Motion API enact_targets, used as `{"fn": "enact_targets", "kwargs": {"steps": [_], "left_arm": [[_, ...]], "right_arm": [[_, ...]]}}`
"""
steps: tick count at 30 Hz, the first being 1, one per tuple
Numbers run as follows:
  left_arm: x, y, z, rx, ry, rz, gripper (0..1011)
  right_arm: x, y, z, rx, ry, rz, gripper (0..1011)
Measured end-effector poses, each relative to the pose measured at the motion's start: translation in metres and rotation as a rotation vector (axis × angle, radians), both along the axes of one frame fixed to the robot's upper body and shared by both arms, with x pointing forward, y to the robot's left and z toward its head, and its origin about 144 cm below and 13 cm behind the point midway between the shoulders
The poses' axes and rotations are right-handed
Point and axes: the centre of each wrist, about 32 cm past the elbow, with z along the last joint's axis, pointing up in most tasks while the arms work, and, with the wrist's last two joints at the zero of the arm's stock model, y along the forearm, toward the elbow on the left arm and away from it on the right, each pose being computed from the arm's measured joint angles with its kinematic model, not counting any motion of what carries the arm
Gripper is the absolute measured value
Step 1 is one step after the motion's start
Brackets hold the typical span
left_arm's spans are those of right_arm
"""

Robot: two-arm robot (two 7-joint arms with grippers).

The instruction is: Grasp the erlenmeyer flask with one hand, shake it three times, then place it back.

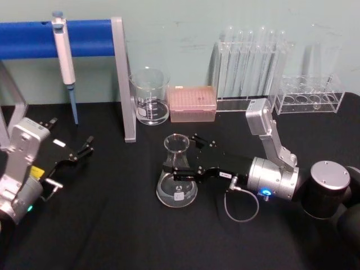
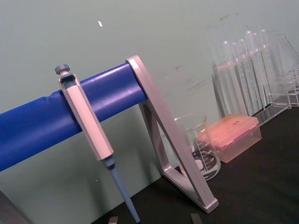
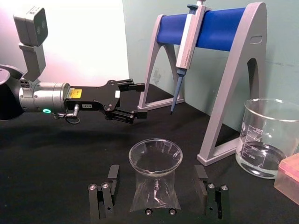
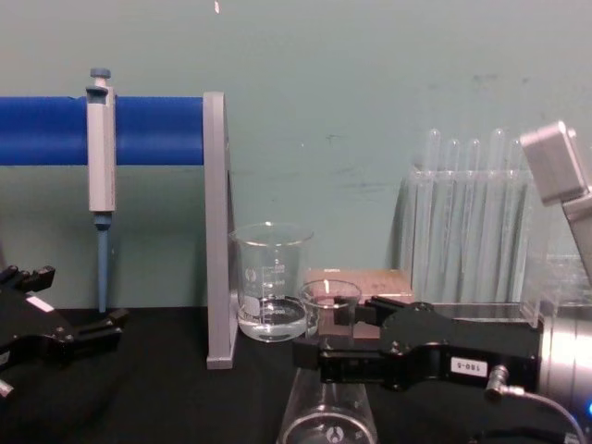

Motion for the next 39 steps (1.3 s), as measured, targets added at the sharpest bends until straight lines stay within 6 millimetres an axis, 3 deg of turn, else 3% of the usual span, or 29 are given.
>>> {"fn": "enact_targets", "kwargs": {"steps": [39], "left_arm": [[0.0,0.0,0.0,0.0,0.0,0.0,1001]], "right_arm": [[-0.0001,-0.0003,0.0003,0.001,0.0,-0.006,992]]}}
